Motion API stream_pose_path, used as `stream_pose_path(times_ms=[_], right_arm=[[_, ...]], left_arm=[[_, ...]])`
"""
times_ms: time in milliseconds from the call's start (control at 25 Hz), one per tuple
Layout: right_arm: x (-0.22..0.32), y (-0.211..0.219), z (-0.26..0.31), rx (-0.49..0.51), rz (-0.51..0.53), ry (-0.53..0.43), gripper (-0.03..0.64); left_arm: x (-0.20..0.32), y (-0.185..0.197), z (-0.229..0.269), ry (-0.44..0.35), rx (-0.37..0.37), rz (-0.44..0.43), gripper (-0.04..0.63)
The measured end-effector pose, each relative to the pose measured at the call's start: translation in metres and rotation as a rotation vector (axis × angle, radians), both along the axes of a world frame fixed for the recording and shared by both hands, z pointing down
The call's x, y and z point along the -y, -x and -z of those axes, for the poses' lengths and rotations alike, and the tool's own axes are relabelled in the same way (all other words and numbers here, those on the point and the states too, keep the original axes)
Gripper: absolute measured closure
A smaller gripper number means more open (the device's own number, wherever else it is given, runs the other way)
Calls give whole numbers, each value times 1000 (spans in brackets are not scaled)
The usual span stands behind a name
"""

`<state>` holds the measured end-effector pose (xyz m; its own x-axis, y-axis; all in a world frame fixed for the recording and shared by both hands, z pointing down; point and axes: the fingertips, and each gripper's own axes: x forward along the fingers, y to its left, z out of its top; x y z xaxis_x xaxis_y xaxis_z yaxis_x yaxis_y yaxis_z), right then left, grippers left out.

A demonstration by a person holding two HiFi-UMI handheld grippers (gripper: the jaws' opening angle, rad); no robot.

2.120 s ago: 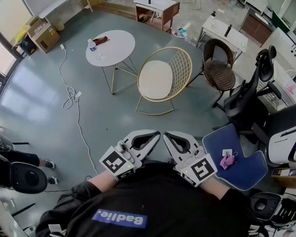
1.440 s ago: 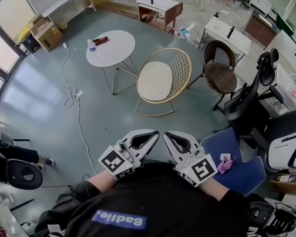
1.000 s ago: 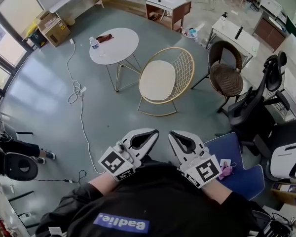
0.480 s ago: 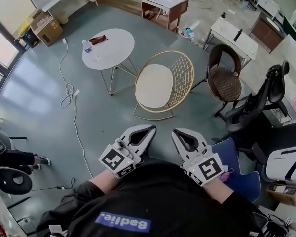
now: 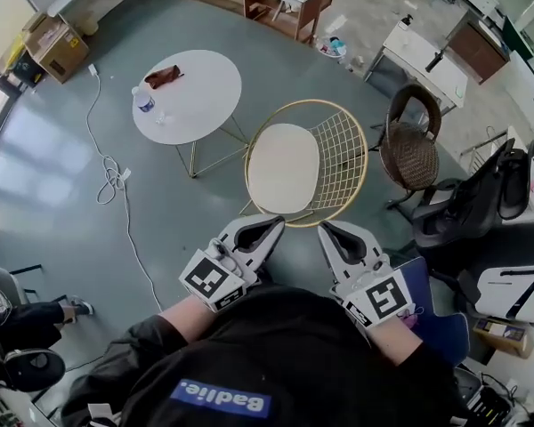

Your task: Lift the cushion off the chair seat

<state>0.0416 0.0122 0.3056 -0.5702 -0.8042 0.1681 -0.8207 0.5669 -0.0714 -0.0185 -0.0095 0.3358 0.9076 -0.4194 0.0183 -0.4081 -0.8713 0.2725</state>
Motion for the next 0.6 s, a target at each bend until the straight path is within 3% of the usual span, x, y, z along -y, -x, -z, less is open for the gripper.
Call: stream_pose_path(times_ms=[200,600], right_arm=[[41,4,-21,-12,-21,46,589],[72,-11,-76,-9,93,176,589]], left_arm=[[46,9,-30,44,20,7,596],[88,-2,-110,160,121,103,595]])
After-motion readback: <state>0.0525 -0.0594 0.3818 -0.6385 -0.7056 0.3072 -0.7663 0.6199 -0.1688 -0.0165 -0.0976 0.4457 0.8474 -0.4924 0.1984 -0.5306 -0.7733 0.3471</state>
